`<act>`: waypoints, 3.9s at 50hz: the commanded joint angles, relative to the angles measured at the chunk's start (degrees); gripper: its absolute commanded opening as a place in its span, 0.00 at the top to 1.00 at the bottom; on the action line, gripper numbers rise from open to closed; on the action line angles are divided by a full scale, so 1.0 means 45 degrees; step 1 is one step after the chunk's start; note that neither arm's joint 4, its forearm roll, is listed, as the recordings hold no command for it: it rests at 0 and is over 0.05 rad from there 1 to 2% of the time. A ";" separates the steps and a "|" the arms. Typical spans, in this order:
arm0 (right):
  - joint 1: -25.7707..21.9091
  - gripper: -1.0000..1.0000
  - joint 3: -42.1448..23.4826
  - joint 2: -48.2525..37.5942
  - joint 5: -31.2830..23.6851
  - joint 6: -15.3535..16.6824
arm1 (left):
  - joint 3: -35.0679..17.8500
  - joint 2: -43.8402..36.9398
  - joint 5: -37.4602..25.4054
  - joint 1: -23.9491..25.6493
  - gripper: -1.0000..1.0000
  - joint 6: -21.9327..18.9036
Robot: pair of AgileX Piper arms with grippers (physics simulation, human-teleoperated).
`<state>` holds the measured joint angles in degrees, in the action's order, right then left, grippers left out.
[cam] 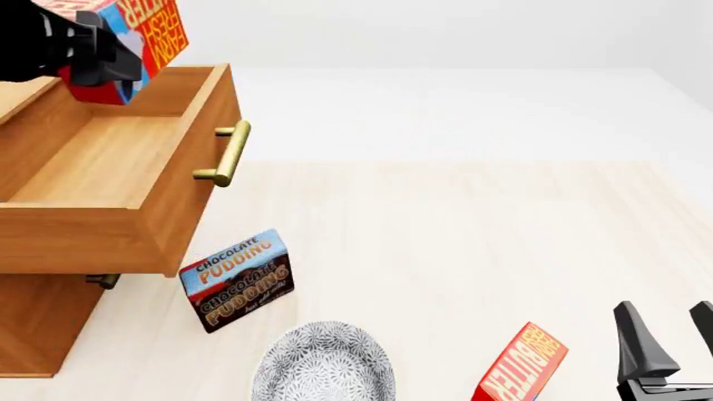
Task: Put the butter at the front in the top drawer of the cabinet and close it.
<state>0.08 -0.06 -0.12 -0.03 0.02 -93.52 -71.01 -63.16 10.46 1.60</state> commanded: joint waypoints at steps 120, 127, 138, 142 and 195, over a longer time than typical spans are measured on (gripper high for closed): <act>-0.0002 0.00 -0.0006 -0.0013 0.0013 0.0005 | 0.5702 -0.1589 0.5415 -0.3019 1.00 0.1098; -0.0001 0.00 -0.0007 -0.0026 0.0024 0.0002 | 0.5825 -0.1714 0.5553 -0.2931 1.00 0.1146; -0.0002 0.00 -0.0012 -0.0045 0.0039 0.0005 | 0.5977 -0.1528 0.5486 -0.2947 0.00 0.1185; -0.0002 0.00 -0.0014 -0.0042 0.0033 0.0001 | 0.5956 -0.1477 0.5443 -0.2934 0.00 0.1180; -0.0001 0.00 -0.0009 -0.0011 0.0006 0.0005 | 0.4167 0.0658 0.2561 -0.2789 0.00 -0.0032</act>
<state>0.08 -0.08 -0.18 0.01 0.04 -73.40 -70.32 -49.12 -2.53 2.61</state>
